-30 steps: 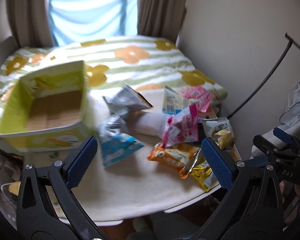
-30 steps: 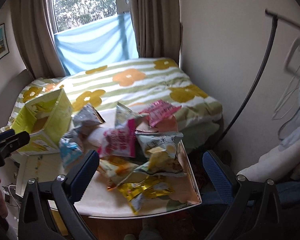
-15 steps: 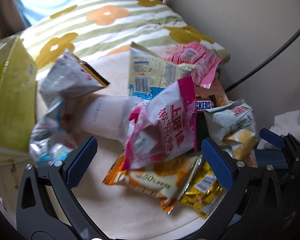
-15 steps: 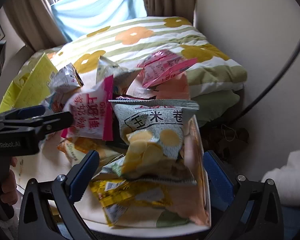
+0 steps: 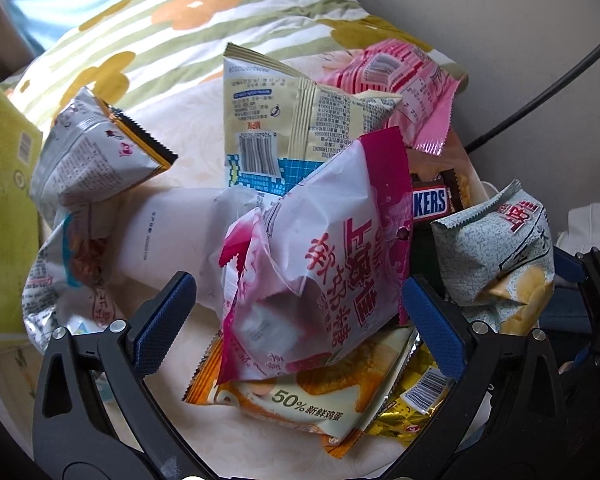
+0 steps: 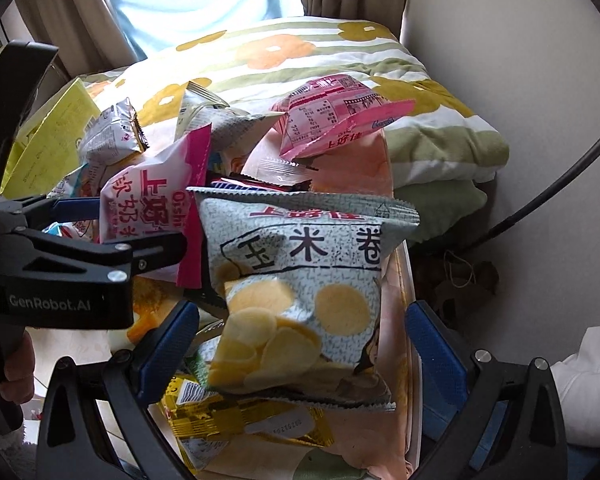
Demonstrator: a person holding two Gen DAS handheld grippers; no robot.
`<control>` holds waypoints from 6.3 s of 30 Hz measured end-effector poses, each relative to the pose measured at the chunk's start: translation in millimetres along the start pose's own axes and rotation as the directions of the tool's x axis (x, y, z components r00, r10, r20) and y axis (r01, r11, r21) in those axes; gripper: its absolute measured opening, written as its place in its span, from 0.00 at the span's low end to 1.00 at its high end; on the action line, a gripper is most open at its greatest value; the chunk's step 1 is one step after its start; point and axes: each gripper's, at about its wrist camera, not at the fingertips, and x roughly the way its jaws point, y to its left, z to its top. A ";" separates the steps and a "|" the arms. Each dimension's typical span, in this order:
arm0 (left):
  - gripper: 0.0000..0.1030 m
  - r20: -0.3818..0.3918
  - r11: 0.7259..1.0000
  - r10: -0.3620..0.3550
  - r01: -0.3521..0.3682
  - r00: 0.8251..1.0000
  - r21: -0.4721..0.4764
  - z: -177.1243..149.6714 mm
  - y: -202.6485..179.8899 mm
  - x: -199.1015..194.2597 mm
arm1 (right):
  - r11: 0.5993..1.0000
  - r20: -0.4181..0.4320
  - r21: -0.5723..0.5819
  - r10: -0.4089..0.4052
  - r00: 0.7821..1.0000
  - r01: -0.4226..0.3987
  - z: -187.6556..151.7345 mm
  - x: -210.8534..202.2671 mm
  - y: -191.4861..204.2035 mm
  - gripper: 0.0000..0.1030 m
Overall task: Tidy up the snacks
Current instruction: 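Grasp the pink-white bag with the left tool while the right tool grasps the green corn chip bag, then carry both bags over the yellow box and release them inside, then move both open tools back toward the snack pile on the table, then grasp the chiffon cake packet with the left tool while the right tool grasps the gold wafer packet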
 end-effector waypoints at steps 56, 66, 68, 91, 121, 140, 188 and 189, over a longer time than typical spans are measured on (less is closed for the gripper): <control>0.49 0.349 0.964 0.115 -0.019 0.930 -0.267 -28.7 230.4 -214.7 | 0.969 0.230 -0.234 0.137 0.963 -0.082 127.1 -91.6 178.8 0.58; 0.49 0.284 0.932 0.199 -0.091 0.938 -0.352 -54.3 385.2 -212.9 | 0.946 0.187 -0.278 0.224 0.956 -0.167 155.6 -50.3 323.7 0.58; 0.49 0.264 0.926 0.206 -0.100 0.942 -0.364 -55.1 403.9 -204.9 | 0.943 0.169 -0.276 0.239 0.956 -0.187 156.8 -37.0 345.6 0.58; 1.00 0.143 0.892 0.275 -0.197 0.951 -0.407 -27.5 469.0 -142.0 | 0.937 0.019 -0.268 0.236 0.972 -0.222 183.5 45.1 407.2 0.58; 1.00 0.206 0.891 0.295 -0.191 0.933 -0.413 -64.3 443.4 -191.9 | 0.911 -0.038 -0.326 0.253 0.967 -0.251 182.6 53.2 422.9 1.00; 1.00 0.354 0.937 0.263 -0.151 0.897 -0.315 -92.6 360.1 -268.1 | 0.956 0.174 -0.237 0.218 0.960 -0.174 144.1 -71.1 362.8 1.00; 0.99 -0.069 0.951 -0.063 0.081 0.996 0.297 -55.6 -1.6 -35.3 | 0.890 -0.085 0.457 0.038 0.996 0.005 -43.3 -33.4 15.3 0.99; 0.99 -0.075 0.949 -0.063 0.083 0.995 0.303 -54.2 -2.9 -31.6 | 0.884 -0.092 0.468 0.041 0.995 0.007 -43.5 -29.8 15.1 0.99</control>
